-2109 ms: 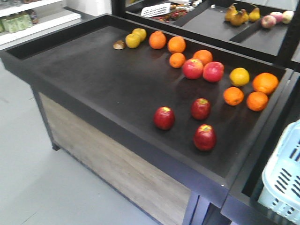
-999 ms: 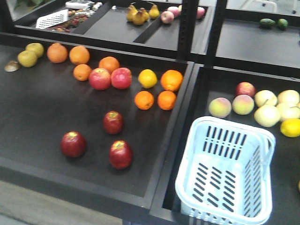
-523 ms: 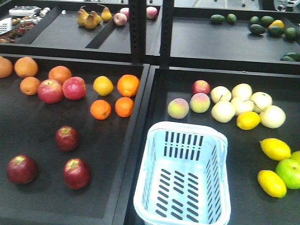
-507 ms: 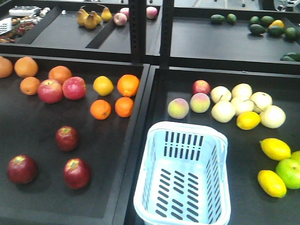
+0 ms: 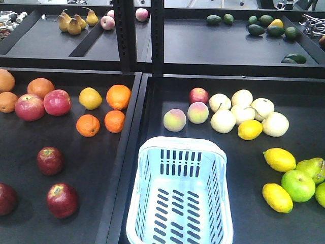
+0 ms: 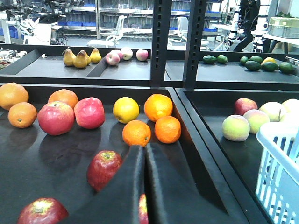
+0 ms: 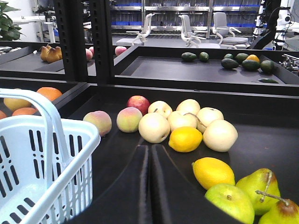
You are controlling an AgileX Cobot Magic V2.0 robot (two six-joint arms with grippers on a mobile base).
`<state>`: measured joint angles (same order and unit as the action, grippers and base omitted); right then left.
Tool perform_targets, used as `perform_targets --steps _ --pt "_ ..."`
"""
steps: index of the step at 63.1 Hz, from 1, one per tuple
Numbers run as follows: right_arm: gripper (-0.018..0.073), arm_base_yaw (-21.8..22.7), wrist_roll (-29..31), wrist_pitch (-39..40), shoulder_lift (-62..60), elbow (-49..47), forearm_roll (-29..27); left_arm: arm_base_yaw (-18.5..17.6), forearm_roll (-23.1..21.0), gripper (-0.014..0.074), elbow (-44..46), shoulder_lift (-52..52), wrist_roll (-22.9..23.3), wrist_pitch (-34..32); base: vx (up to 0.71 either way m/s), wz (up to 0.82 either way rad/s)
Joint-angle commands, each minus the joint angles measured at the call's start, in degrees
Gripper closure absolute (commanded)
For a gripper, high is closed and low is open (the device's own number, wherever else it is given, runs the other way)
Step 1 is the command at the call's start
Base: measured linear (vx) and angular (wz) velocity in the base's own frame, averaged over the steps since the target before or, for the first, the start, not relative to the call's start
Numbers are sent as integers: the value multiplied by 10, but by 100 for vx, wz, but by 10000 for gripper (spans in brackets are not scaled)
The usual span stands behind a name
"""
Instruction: Pick three apples into basket with both arms
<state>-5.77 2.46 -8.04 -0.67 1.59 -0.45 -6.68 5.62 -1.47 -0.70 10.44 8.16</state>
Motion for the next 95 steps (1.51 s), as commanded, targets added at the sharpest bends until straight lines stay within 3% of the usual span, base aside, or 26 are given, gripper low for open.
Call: perform_targets --steps 1,95 --pt "568 0 6 43 -8 8 5 -1 -4 603 -3 -9 4 -45 1 -4" --pt "568 0 6 43 -8 8 5 -1 -4 603 -3 -9 4 -45 1 -3"
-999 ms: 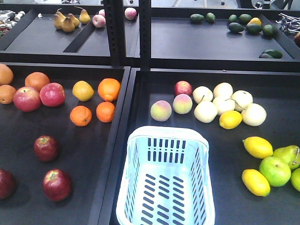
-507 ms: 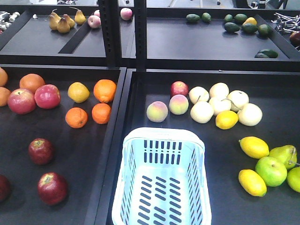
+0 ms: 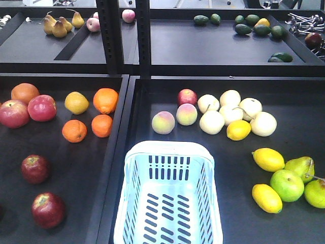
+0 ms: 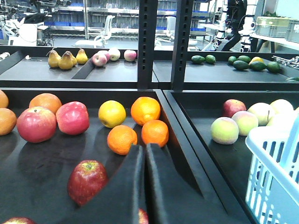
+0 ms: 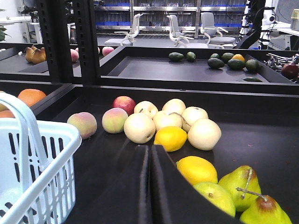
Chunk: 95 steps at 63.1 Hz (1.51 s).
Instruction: Pick three apples into basket with both arms
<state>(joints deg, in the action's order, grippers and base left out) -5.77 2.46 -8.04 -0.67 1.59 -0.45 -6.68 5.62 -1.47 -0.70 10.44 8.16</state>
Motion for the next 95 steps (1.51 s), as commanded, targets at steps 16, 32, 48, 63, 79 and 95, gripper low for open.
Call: perform_targets --steps 16,32,48,63,79,95 --pt "568 0 6 43 -8 8 5 -1 -4 603 -3 -9 4 -45 0 -2" --pt "568 0 6 43 -8 8 5 -1 -4 603 -3 -9 4 -45 0 0" --pt "568 0 6 43 -8 8 5 -1 -4 603 -3 -9 4 -45 0 0" --pt "568 0 6 43 -8 8 5 -1 -4 603 -3 -9 4 -45 0 0" --pt "568 0 6 43 -8 8 5 -1 -4 603 -3 -9 4 -46 0 0" --pt "568 0 6 43 -8 8 5 -1 -4 603 -2 -9 4 -47 0 0"
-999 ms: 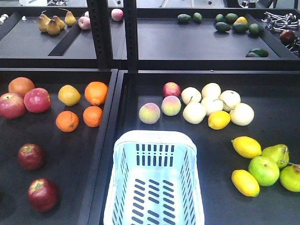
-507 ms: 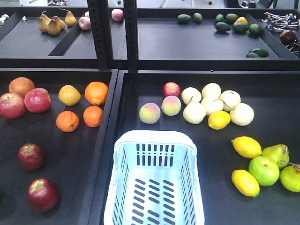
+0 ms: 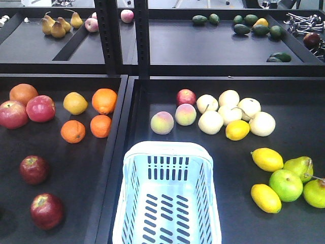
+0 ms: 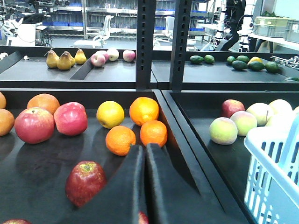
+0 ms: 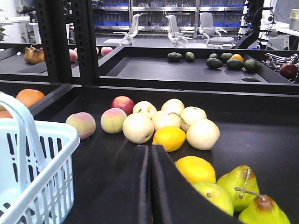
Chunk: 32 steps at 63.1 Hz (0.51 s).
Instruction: Pick three apples into basket with both arms
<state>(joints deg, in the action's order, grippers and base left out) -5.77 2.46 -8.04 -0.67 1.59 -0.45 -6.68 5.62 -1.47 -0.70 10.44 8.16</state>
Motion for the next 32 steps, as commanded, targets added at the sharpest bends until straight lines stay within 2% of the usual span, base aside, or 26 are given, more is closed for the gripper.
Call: perform_targets --steps 1,5,14,20,32 --pt "568 0 6 43 -8 8 5 -1 -4 603 0 -9 4 -47 0 0" --pt "568 0 6 43 -8 8 5 -1 -7 603 10 -9 8 -50 0 0" --pt "568 0 6 43 -8 8 5 -1 -56 603 63 -5 29 -17 0 0" --pt "568 0 6 43 -8 8 5 -1 -56 603 116 13 29 14 0 0" --pt "568 0 6 43 -8 8 5 -1 -56 603 256 117 22 137 0 0"
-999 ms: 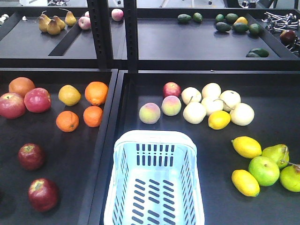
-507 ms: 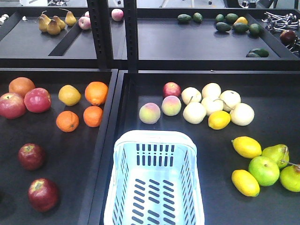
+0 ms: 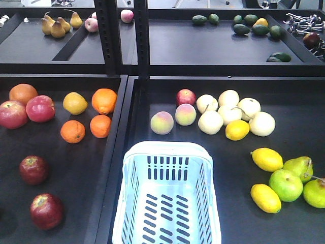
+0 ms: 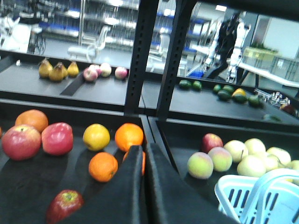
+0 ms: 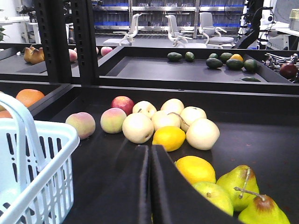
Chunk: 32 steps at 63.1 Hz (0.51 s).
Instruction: Pick three apples into basket with both arms
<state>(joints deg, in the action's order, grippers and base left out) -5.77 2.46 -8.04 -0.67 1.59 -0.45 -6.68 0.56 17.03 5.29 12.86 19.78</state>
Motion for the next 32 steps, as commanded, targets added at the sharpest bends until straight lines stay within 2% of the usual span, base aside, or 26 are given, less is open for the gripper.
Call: perform_targets --steps 1,10,14,19,23,32 --pt "568 0 6 43 -8 8 5 -1 -6 603 81 66 -6 31 0 0" --pt "568 0 6 43 -8 8 5 -1 -6 603 194 171 -43 133 0 0" --pt "568 0 6 43 -8 8 5 -1 -10 603 239 212 -80 178 0 0" --pt "568 0 6 43 -8 8 5 -1 -13 603 294 260 -149 237 0 0" --pt "568 0 6 43 -8 8 5 -1 -13 603 320 287 -176 273 0 0" --pt "568 0 6 43 -8 8 5 -1 -13 603 335 319 -181 290 0 0"
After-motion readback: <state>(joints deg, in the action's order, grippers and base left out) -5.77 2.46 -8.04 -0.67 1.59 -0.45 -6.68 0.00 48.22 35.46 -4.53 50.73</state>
